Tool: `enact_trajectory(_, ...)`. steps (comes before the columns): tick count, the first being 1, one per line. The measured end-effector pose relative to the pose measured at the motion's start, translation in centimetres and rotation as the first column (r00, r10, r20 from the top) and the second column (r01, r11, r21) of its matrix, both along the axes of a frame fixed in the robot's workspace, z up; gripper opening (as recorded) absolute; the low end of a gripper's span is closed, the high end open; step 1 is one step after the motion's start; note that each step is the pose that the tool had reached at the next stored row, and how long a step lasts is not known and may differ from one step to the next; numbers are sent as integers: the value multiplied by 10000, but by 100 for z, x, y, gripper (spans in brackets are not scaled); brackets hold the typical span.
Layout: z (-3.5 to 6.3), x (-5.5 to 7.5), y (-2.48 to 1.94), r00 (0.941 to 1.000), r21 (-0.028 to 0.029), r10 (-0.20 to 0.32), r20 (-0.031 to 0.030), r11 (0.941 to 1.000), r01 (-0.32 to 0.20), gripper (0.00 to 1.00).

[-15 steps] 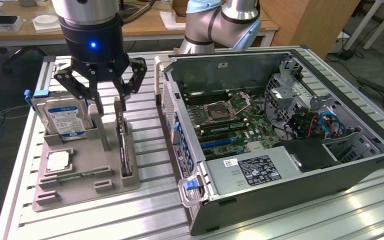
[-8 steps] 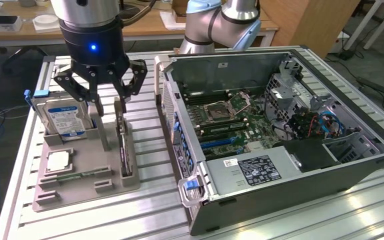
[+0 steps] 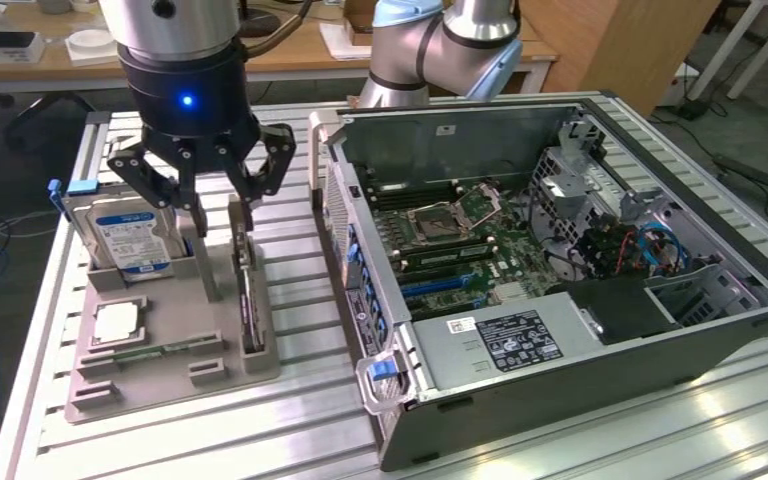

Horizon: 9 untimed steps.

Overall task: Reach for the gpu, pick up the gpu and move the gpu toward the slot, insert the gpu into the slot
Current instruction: 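Pick up the gpu and move the gpu toward the slot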

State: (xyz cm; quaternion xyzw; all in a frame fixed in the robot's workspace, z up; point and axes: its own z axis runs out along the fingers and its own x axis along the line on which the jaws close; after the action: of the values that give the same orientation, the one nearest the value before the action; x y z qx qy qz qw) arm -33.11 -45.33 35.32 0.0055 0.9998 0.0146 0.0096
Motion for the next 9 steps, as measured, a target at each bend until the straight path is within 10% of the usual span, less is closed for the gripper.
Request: enact_trajectory(9, -14, 0, -48, 10000, -1, 0, 0, 10000, 0, 47)
